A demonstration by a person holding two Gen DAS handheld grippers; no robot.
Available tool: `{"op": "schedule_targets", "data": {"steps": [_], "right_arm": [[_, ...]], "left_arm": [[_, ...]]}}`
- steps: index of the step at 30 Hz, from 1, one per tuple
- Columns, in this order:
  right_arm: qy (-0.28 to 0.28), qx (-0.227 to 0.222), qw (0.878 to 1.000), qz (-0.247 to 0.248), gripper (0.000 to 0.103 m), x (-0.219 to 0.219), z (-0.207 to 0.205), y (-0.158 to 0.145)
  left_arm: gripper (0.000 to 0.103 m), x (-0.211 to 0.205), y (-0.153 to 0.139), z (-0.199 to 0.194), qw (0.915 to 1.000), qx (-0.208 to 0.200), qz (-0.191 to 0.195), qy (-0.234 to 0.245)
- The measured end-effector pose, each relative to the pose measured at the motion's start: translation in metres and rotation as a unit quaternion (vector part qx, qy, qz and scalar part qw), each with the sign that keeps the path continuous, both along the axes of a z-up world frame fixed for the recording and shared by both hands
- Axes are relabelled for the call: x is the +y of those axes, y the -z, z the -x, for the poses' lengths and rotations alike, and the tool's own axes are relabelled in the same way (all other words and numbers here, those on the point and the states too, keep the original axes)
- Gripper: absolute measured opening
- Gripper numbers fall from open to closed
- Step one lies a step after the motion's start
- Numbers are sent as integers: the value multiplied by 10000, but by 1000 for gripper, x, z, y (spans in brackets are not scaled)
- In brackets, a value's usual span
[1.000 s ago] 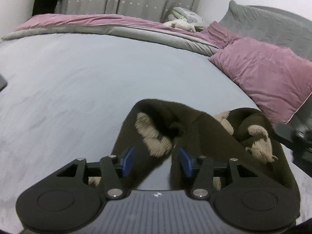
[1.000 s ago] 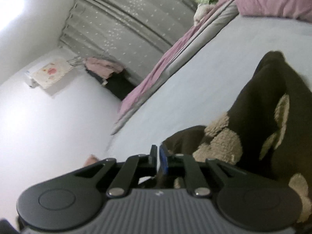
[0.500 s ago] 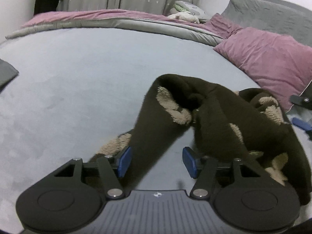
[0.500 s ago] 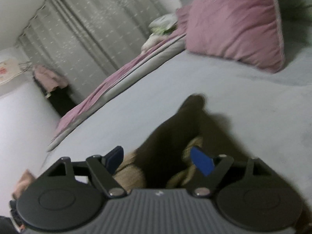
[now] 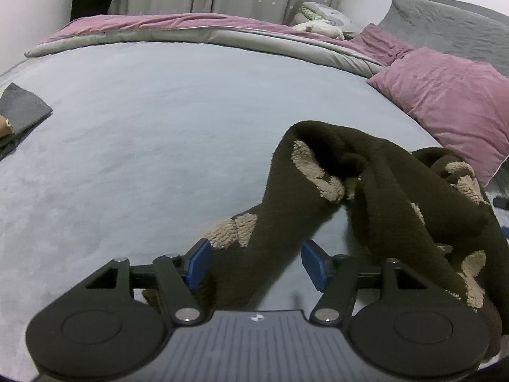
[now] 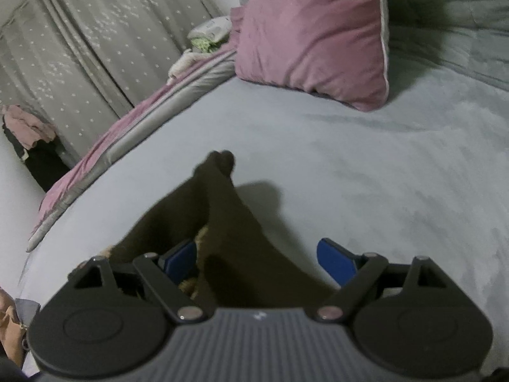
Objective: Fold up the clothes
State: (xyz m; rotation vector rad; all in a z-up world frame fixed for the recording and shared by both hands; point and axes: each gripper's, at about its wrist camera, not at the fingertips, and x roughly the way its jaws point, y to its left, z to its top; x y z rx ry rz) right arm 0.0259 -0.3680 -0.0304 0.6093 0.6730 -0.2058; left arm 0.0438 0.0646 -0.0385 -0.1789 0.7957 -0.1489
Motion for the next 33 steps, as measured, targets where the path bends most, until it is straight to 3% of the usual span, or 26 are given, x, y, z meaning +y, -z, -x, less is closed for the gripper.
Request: {"op": "schedule_targets", "data": {"steps": [5,9,12,15,16,22,27,33], "right_arm": [[116,262,9993,-257,85,-10,-8,18],[150,382,9978,-524,75,-14,-11,31],[124,392,9965,-731,56,-15,-10,36],[76,325,9937,-1074,20,-17,-9,38],[65,289,9919,-1235,15,-18,-8,39],[-197,-161,9787,-2037,11,-12,-6,29],[-646,-753,9562,-2754,11,1,-7,16],[-905,-1081,9324,-3329,11,18,-17,11]], "left_arm": [[62,1,0,-3,9999,41,145,-40],[63,-2,1,-5,9999,44,150,-41],[63,-4,2,-6,9998,58,161,-38],[63,-5,1,-6,9998,41,180,-41],[63,-5,0,-6,9998,35,187,-42],[63,-5,-1,-5,9997,-1,237,-64],[63,-2,-4,-5,9995,-38,311,-101],[63,1,-10,-2,9991,-99,390,-125]]}}
